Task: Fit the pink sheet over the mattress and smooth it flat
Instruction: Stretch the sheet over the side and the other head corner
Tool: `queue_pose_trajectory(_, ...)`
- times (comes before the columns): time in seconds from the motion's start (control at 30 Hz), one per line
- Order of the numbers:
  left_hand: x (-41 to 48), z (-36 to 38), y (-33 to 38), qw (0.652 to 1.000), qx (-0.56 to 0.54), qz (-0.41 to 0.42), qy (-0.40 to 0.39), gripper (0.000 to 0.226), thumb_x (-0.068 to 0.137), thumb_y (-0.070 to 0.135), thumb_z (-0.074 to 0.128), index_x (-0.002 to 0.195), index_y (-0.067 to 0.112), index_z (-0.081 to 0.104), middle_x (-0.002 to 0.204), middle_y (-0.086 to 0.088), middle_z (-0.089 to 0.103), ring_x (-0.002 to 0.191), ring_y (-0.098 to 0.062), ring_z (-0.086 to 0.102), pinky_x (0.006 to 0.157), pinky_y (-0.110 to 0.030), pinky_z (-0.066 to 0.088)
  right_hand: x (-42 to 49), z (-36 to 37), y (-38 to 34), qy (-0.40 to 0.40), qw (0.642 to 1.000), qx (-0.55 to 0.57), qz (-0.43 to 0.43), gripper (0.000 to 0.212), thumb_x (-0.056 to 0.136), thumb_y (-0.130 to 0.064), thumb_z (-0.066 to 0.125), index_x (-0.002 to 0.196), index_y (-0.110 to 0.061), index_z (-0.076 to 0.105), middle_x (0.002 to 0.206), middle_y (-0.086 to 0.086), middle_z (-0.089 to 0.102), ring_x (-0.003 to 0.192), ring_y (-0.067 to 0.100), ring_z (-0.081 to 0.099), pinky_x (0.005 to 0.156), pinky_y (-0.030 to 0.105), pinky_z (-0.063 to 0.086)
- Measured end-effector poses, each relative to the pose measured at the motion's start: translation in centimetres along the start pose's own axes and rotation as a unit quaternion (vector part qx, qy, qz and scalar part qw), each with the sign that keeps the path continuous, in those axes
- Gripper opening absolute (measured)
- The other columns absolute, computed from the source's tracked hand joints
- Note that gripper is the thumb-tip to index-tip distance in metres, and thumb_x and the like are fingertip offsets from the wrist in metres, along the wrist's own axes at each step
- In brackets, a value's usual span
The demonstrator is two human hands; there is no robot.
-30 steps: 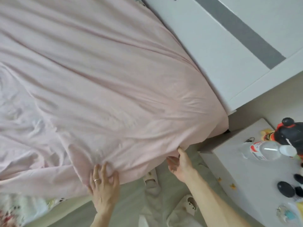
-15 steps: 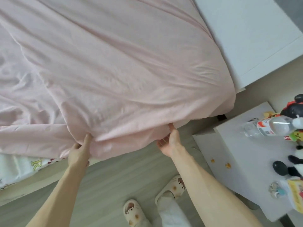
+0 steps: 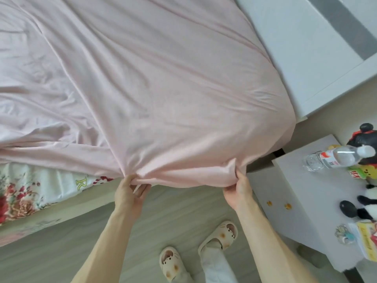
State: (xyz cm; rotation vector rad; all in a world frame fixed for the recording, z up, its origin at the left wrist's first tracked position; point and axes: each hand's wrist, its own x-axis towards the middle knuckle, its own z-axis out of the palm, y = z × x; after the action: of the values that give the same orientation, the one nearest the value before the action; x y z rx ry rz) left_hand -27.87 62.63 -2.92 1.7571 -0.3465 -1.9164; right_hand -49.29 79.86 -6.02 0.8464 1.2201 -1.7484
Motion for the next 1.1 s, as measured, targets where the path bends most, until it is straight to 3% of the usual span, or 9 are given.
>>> queue_pose_trajectory(0.1,-0.8,-1.0,0.1,1.000,0.012,0.004,-0.006,0.013,0.088,0.000,0.050,0.079,0.009,0.050,0.079,-0.008,0.058,0.074,-0.023,0.069,0.078,-0.035,0.056,-1.3,-1.3,1.8,-0.027,0.999,-0.036,0.011,0.045,0.086,-0.043,0.071,0.126,-0.023,0.065,0.122,0.009,0.070,0.109,0.029,0.068,0.093,0.046,0.055)
queue_pose_trajectory(0.27,-1.9,-1.2,-0.2,0.985,0.155,0.067,0.020,0.019,0.082,-0.004,0.050,0.072,0.012,0.054,0.075,-0.003,0.054,0.074,-0.018,0.052,0.062,-0.025,0.049,-3.1,-1.8,4.6,-0.082,0.991,-0.052,0.091,0.075,0.068,-0.030,0.084,0.136,-0.023,0.054,0.121,0.009,0.063,0.113,0.030,0.060,0.102,0.047,0.045)
queue_pose_trajectory(0.37,-2.5,-1.4,0.2,0.983,0.168,0.067,0.017,0.013,0.077,0.003,0.056,0.071,0.015,0.058,0.076,0.001,0.056,0.080,-0.017,0.049,0.077,-0.031,0.042,-4.5,-0.9,6.3,-0.086,0.979,-0.145,0.118,0.053,0.064,-0.031,0.083,0.109,-0.014,0.063,0.118,0.010,0.060,0.120,0.027,0.054,0.104,0.045,0.040)
queue_pose_trajectory(0.47,-2.3,-1.8,0.1,0.980,0.188,0.066,0.005,0.006,0.063,0.015,0.062,0.068,0.016,0.059,0.075,0.004,0.058,0.081,-0.016,0.050,0.080,-0.033,0.038,-5.6,0.4,7.7,-0.143,0.966,-0.185,0.114,0.046,0.069,-0.025,0.082,0.111,-0.014,0.065,0.124,0.008,0.064,0.123,0.026,0.056,0.088,0.038,0.044)
queue_pose_trajectory(0.63,-0.7,-2.9,-0.4,0.991,0.112,0.022,0.069,0.010,0.086,0.031,0.061,0.087,0.021,0.061,0.111,0.005,0.052,0.111,-0.022,0.046,0.100,-0.038,0.034,-6.0,2.3,8.2,-0.126,0.951,-0.281,-0.003,0.025,0.089,-0.011,0.063,0.114,-0.015,0.065,0.122,0.000,0.064,0.117,0.018,0.055,0.108,0.039,0.037)
queue_pose_trajectory(0.7,0.0,-3.3,-0.4,0.994,0.037,-0.023,0.096,0.042,0.090,0.041,0.057,0.130,0.026,0.052,0.138,-0.001,0.043,0.126,-0.029,0.047,0.110,-0.044,0.034,-6.4,2.7,7.5,-0.135,0.967,-0.215,-0.006,0.017,0.091,-0.004,0.052,0.102,-0.008,0.063,0.108,0.008,0.064,0.102,0.022,0.061,0.099,0.038,0.045)
queue_pose_trajectory(0.77,1.0,-3.4,-0.5,0.994,0.000,-0.048,0.102,0.059,0.091,0.044,0.056,0.144,0.024,0.039,0.144,-0.005,0.044,0.122,-0.032,0.052,0.105,-0.045,0.039,-6.9,3.1,6.5,-0.136,0.982,-0.132,0.011,0.017,0.089,-0.004,0.046,0.096,-0.008,0.061,0.089,0.009,0.064,0.079,0.021,0.065,0.086,0.037,0.050)
queue_pose_trajectory(0.9,1.9,-2.7,-0.1,0.996,-0.060,-0.055,0.020,0.023,0.092,0.033,0.057,0.110,0.018,0.059,0.110,-0.010,0.064,0.096,-0.027,0.064,0.086,-0.040,0.052,-7.0,3.3,4.7,-0.126,0.989,-0.063,0.039,0.004,0.083,-0.009,0.055,0.084,-0.013,0.057,0.057,-0.003,0.049,0.047,0.011,0.048,0.061,0.027,0.040)
queue_pose_trajectory(1.1,2.2,-3.2,1.2,0.992,-0.111,-0.035,-0.047,0.020,0.086,0.033,0.061,0.101,0.023,0.070,0.093,0.001,0.071,0.087,-0.020,0.068,0.079,-0.033,0.052,-7.0,2.1,5.1,-0.135,0.968,-0.175,0.116,0.025,0.081,-0.022,0.075,0.102,-0.010,0.068,0.089,0.007,0.073,0.070,0.019,0.066,0.053,0.027,0.047)
